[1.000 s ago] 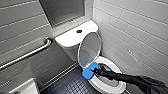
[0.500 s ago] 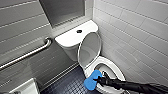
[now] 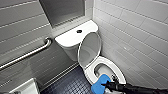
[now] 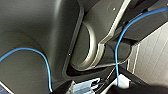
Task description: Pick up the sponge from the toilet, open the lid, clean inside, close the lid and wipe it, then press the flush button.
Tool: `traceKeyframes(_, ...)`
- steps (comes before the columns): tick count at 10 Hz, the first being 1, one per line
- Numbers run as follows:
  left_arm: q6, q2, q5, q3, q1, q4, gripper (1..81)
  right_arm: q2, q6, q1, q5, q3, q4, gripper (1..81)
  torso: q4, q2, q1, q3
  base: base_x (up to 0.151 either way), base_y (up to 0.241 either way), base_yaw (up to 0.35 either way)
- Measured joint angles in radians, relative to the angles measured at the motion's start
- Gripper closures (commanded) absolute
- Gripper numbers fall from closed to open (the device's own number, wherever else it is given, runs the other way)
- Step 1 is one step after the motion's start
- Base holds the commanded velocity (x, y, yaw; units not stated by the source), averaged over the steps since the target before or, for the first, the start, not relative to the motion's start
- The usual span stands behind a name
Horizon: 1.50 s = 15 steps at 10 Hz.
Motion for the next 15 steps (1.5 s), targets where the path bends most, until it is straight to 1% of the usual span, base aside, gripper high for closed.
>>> traceKeyframes(2,0.0,-0.002,0.0,0.0,0.0,0.001,1.0,-0.082,0.008,-0.034,0.012,0.05,0.003,81.1,0.0,0.0,0.0,0.0,0.0,0.0,0.0)
traceKeyframes(5,0.001,-0.003,0.0,0.0,0.0,0.001,1.0,-0.163,0.009,-0.094,0.047,0.101,0.013,81.1,0.0,0.0,0.0,0.0,0.0,0.0,0.0)
traceKeyframes(9,0.001,-0.009,0.0,-0.001,0.0,0.001,1.0,-0.308,0.009,-0.145,0.046,0.153,0.039,81.1,0.0,0.0,0.0,0.0,0.0,0.0,0.0)
traceKeyframes(12,0.008,-0.01,0.0,-0.001,0.0,0.001,1.0,-0.421,0.015,-0.17,0.018,0.203,0.055,81.1,0.0,0.0,0.0,0.0,0.0,0.0,0.0)
traceKeyframes(13,0.009,-0.015,-0.001,0.0,-0.001,0.001,1.0,-0.439,0.016,-0.189,0.008,0.214,0.056,81.1,0.0,0.0,0.0,0.0,0.0,0.0,0.0)
traceKeyframes(14,0.008,-0.028,-0.004,0.002,-0.003,0.001,1.0,-0.449,0.017,-0.227,-0.01,0.221,0.056,81.1,0.0,0.0,0.0,0.0,0.0,0.0,0.0)
traceKeyframes(15,0.008,-0.046,-0.031,0.002,-0.008,0.001,1.0,-0.454,0.019,-0.28,-0.025,0.222,0.053,81.1,0.0,0.0,0.0,0.0,0.0,0.0,0.0)
